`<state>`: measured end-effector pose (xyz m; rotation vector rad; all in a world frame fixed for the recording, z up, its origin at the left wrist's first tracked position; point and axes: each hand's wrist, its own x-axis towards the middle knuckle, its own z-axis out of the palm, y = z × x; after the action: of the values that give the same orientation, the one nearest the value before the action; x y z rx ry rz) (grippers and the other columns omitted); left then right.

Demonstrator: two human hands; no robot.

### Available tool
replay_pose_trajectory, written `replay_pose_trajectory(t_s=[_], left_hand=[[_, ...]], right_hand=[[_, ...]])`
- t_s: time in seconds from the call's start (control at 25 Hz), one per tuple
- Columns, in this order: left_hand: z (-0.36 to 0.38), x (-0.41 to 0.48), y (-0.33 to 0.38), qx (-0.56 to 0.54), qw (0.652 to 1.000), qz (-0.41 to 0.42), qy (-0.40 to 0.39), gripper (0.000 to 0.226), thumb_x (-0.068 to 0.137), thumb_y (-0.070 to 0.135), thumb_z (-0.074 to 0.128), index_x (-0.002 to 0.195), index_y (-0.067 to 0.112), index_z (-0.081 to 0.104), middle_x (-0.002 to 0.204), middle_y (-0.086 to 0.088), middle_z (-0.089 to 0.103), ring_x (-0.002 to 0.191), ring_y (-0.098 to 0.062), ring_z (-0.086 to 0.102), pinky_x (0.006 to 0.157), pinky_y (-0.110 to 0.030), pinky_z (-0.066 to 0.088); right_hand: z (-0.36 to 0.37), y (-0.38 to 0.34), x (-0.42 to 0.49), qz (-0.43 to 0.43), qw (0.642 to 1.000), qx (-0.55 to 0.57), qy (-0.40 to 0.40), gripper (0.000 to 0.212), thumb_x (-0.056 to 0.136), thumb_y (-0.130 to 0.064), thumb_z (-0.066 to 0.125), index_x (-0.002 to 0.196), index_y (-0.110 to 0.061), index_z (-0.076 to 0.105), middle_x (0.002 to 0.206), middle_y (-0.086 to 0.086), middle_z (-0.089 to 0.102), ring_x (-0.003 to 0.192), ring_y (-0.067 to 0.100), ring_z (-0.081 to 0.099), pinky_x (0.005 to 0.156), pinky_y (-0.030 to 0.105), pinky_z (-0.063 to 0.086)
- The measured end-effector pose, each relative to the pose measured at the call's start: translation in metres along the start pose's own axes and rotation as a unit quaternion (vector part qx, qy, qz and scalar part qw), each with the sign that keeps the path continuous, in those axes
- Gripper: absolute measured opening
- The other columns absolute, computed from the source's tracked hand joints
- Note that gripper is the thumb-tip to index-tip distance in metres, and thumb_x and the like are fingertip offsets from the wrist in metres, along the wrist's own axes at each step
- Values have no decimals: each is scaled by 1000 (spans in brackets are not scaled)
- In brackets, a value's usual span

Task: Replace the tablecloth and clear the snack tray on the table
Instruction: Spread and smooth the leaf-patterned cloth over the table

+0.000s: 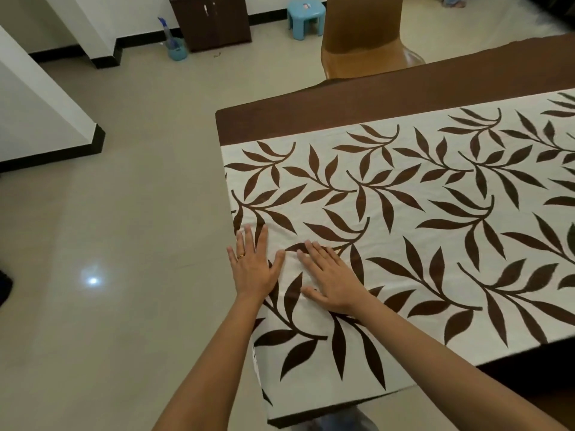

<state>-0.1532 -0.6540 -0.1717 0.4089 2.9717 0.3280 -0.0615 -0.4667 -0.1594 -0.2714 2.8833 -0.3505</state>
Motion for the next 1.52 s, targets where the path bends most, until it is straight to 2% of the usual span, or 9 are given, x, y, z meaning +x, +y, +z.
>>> replay_pose_trajectory(t_s=[0.24,0.44,0.72,0.88,1.0,1.2,1.32,1.44,1.52], left_hand=[[-2,-44,24,-28,999,42,-9,77,89,69,13,154,30,0,161,-6,-11,148,-29,-12,117,-48,-13],[18,-87,39,-1,999,42,-18,79,87,73,6,154,31,-1,161,-4,-10,147,-24,-17,118,-49,-13],[2,-77,88,-54,996,64,-9,84,84,77,8,154,31,3,161,-4,-11,147,-27,-17,117,-49,-12],[14,-49,132,-30,996,56,-59,80,83,78,16,151,41,-8,161,-2,-15,145,-31,-21,114,-56,-13],[29,-31,153,11,999,2,-45,82,81,82,12,149,44,-12,160,-3,-15,145,-33,-19,111,-59,-15],[36,-8,167,19,999,-23,-18,81,83,81,20,149,45,-11,161,0,-14,146,-31,-17,111,-59,-12],[34,-3,176,0,998,-61,2,76,85,78,28,150,42,14,161,-5,8,148,-33,-1,111,-57,-11],[24,8,192,-45,989,-61,127,64,89,71,29,121,21,52,130,-12,49,130,-33,39,114,-57,16],[19,29,204,-76,982,-20,170,61,92,66,30,120,16,52,130,-13,51,130,-31,41,116,-50,22]], right_hand=[[-4,62,-71,198,978,8,62,76,90,-66,17,152,-28,-6,160,4,-12,145,19,-17,117,39,-8],[-2,74,-84,212,973,14,91,73,92,-66,16,153,-28,3,161,6,-3,147,21,-8,117,40,-6],[-25,184,-163,445,871,32,206,63,98,-44,32,150,-11,20,156,24,14,145,38,10,114,59,17],[-47,278,-207,535,832,50,138,82,90,-67,31,152,-15,14,157,25,2,145,42,-1,114,62,5],[-55,323,-214,537,838,79,65,95,79,-83,24,152,-27,0,159,17,-8,145,36,-11,112,60,-4],[-63,360,-187,501,860,62,70,97,78,-85,21,152,-27,0,159,16,-6,145,37,-9,112,60,-4],[-78,378,-171,474,877,57,60,97,80,-83,25,152,-21,9,158,19,5,145,39,0,113,58,3],[-102,397,-179,443,870,22,216,91,85,-77,18,129,-4,49,128,29,48,120,43,43,101,56,37],[-110,426,-190,474,830,19,294,84,87,-66,22,125,3,51,123,32,50,115,44,45,97,56,39]])
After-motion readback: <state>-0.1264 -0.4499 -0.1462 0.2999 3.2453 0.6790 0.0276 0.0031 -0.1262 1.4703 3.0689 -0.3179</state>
